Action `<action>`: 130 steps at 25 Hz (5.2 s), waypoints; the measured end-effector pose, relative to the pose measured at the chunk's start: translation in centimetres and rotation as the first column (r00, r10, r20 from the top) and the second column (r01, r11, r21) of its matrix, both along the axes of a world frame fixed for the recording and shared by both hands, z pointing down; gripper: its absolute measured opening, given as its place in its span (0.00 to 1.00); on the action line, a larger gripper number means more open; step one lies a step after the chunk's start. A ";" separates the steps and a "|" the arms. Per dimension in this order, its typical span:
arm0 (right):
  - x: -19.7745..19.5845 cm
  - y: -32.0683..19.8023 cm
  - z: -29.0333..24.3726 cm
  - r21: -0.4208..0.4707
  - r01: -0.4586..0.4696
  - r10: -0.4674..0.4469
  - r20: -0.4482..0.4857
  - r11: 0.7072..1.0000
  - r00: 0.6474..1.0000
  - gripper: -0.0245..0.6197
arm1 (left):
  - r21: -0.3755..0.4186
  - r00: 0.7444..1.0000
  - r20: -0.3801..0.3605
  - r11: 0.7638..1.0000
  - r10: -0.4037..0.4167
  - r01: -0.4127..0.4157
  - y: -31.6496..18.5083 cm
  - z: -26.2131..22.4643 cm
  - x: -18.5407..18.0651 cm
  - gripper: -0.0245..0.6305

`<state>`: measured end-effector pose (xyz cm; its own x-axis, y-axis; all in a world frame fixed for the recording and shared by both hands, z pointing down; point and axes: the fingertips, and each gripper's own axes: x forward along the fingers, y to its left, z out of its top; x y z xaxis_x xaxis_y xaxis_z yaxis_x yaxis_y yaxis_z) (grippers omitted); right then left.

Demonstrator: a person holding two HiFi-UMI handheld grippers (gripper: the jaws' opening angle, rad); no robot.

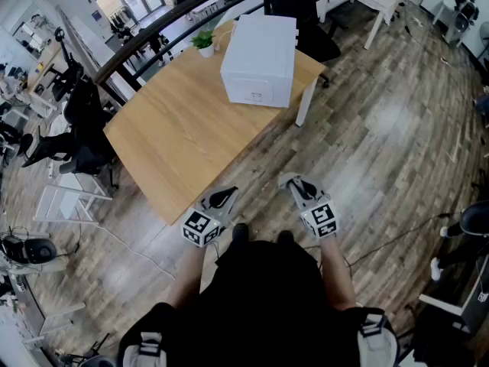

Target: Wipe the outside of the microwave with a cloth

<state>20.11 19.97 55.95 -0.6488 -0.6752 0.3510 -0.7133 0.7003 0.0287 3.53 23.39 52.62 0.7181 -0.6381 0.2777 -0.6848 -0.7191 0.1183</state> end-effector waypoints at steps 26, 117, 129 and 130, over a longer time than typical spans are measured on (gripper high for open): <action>-7.9 -1.4 0.8 -0.009 -0.057 0.057 -0.058 0.998 0.997 0.09 | -0.020 0.997 -0.034 0.997 0.075 -0.076 -2.4 1.7 -8.2 0.04; -21.0 -34.3 2.6 0.043 0.124 -0.120 -0.076 0.991 0.990 0.09 | -0.072 0.998 -0.046 0.997 -0.034 0.031 -28.2 4.4 -16.2 0.04; -25.2 -39.2 2.6 0.065 0.195 -0.191 -0.063 0.979 0.980 0.09 | -0.082 0.986 -0.036 0.984 -0.160 0.157 -28.4 3.9 -17.9 0.04; -25.6 -39.6 2.7 0.067 0.200 -0.196 -0.065 0.978 0.979 0.09 | -0.087 0.984 -0.038 0.982 -0.173 0.169 -28.5 3.9 -18.2 0.04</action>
